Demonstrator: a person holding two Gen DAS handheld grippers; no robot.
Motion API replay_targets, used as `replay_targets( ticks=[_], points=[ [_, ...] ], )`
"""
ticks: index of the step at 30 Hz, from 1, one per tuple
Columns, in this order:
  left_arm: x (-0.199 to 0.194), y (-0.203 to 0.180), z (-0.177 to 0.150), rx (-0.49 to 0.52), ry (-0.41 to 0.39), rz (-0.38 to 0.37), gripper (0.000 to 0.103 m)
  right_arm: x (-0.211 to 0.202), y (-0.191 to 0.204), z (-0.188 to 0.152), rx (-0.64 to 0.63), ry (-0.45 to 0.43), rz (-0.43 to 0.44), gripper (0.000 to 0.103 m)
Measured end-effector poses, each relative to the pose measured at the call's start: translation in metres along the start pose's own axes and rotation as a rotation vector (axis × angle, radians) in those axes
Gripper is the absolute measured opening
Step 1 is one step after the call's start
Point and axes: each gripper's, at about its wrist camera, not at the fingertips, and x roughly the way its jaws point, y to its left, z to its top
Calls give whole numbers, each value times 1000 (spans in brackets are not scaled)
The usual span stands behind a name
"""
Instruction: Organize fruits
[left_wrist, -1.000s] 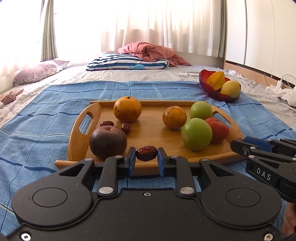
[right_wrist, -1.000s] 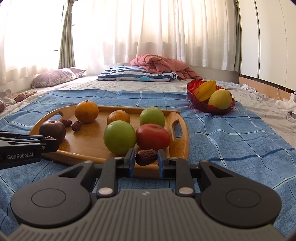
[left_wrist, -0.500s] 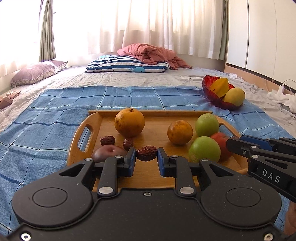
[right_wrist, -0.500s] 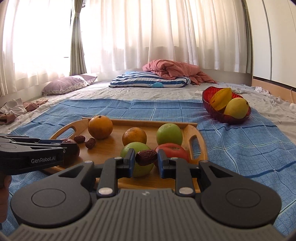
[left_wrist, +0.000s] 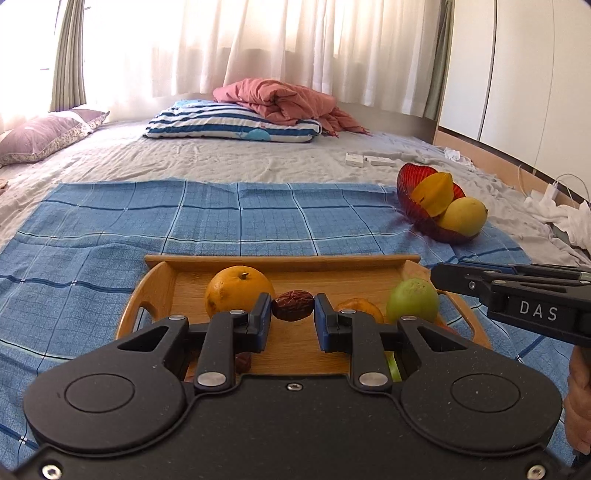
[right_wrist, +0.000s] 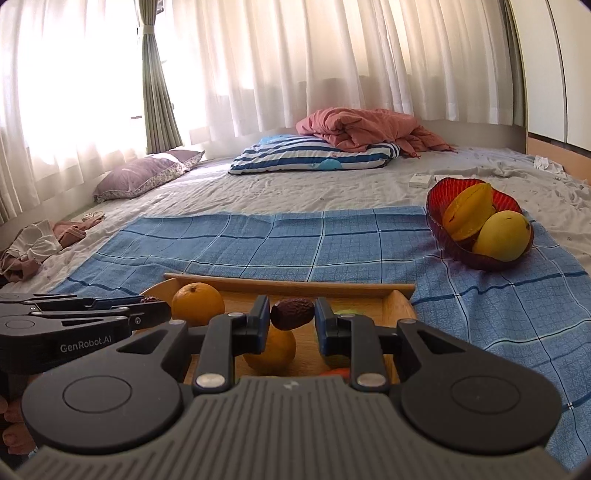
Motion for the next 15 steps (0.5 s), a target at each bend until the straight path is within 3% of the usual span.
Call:
replay_targets(
  ticks=[6,15],
  points=[
    [33,4,0,-53,102,-23,24,45,-15,15,99,123,20,30],
    [60,1,-10,-26,134,18,24,95,-19,19,99,220,-31,31]
  ],
)
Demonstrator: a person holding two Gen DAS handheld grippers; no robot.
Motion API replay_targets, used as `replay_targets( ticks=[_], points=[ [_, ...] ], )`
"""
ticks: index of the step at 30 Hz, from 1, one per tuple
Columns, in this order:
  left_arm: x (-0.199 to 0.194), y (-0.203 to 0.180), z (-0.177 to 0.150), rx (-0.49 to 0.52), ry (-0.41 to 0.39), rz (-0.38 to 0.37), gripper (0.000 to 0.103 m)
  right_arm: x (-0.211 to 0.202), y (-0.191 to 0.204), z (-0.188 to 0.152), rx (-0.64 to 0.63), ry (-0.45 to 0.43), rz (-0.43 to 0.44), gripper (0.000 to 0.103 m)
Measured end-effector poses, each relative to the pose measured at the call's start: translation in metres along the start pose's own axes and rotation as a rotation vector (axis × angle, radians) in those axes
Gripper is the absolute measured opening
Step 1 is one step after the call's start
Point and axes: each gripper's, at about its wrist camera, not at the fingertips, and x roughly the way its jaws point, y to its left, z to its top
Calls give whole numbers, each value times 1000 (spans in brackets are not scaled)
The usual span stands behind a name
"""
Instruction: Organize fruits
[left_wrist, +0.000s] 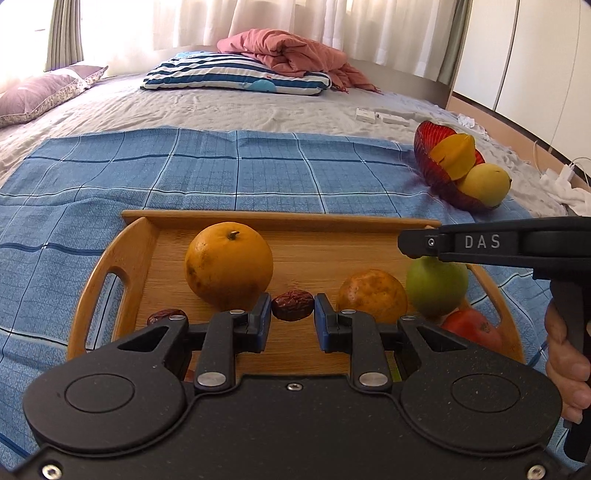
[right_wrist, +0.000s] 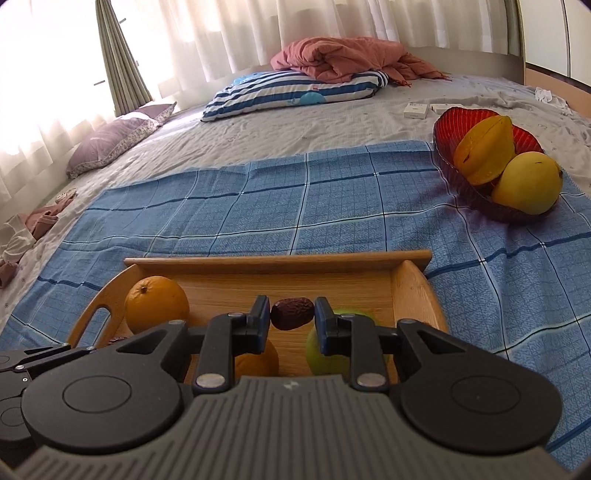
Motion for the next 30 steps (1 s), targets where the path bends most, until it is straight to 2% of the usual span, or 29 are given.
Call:
replay_targets(
  ticks=[13,30],
  points=[
    [21,-2,-4,35,12,43,24,45,19,11,-83,85,-66,31],
    [38,-4,-9,39,26,52,24,65,30,11,-138,126,-65,33]
  ],
)
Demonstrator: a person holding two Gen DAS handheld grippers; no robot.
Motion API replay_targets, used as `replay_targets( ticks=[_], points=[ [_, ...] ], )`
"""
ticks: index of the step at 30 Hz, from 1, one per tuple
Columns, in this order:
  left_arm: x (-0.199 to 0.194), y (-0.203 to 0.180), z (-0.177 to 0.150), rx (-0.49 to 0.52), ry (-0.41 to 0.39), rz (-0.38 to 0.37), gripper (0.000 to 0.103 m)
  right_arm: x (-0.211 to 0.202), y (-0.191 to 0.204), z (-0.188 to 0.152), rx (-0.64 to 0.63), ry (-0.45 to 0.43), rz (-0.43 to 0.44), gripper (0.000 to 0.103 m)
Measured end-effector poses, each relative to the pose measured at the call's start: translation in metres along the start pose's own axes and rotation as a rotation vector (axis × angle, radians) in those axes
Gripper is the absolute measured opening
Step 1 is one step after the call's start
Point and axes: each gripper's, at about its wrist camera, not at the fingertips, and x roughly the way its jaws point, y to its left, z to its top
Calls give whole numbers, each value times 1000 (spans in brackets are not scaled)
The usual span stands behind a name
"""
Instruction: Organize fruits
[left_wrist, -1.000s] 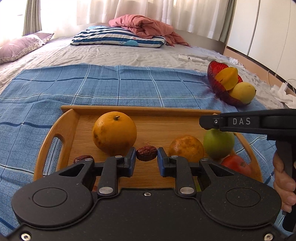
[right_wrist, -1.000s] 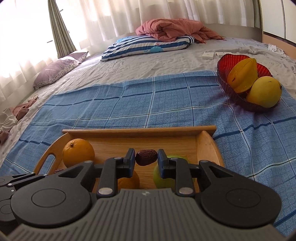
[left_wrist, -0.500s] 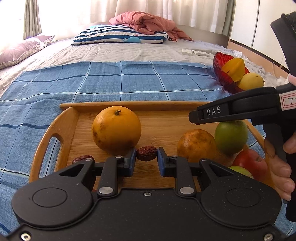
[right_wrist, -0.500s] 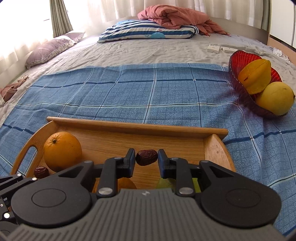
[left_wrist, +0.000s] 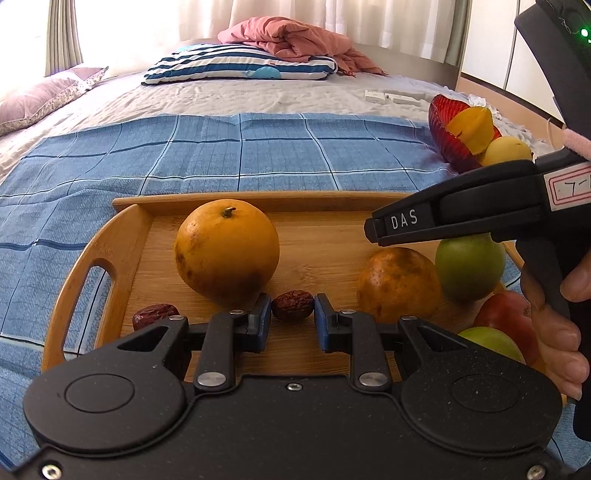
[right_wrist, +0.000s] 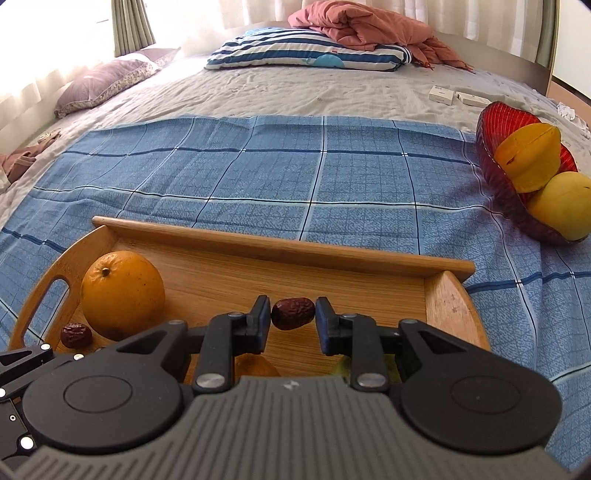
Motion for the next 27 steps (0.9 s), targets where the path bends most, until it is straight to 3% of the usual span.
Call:
replay_targets(
  ticks=[14,16,18,27],
  points=[
    [-2,-1,0,3,-12,10,26,-1,1,1,20,0,14,34],
    [-7,0,1,0,-17,7,29,-6,0,0,26,-9,19,35],
    [-14,0,0,0,-28,8,34,-12,-2,-2,30,-23,23,43],
    [-43,2,-2,6,-74,37,50,-51,-6,-11,22,-93,47,43]
  ],
)
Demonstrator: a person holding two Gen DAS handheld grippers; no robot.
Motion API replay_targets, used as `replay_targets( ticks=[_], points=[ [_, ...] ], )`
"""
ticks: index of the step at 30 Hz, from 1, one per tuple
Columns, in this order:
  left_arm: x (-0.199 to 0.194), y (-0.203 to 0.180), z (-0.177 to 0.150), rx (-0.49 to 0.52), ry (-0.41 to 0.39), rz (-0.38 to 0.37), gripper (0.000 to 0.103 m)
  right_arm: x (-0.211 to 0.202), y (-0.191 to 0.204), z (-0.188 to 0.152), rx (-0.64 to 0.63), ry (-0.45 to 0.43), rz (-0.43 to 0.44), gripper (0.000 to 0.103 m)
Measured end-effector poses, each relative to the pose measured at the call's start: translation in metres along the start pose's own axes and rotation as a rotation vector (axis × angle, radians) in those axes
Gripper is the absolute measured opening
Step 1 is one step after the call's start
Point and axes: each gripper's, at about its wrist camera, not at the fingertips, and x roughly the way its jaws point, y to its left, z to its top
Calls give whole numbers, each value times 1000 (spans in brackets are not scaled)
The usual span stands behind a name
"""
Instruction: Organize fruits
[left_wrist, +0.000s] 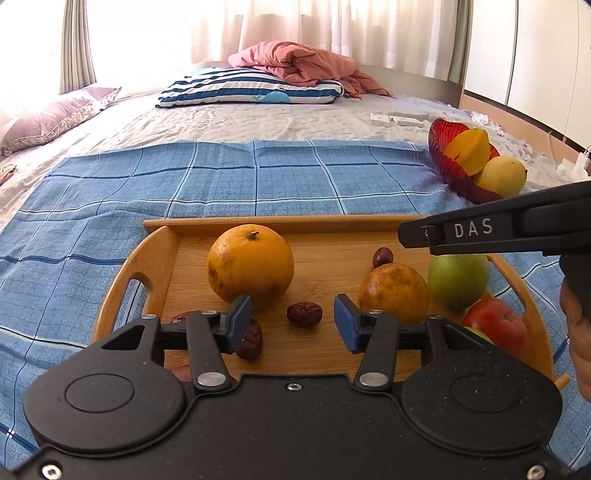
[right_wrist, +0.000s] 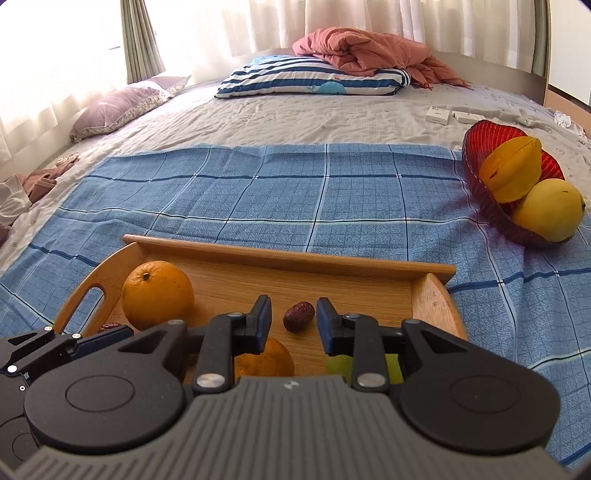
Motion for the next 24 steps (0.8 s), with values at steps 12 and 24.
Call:
replay_targets(
  ticks=[12,24],
  points=[
    [-42,11,-11,-2,-50,39,74,-49,-9,-22,2,-83,-28,62],
    [-80,11,-28,-7,-98,29,85,-86,-11,-54,15,-144,-19,64]
  ],
)
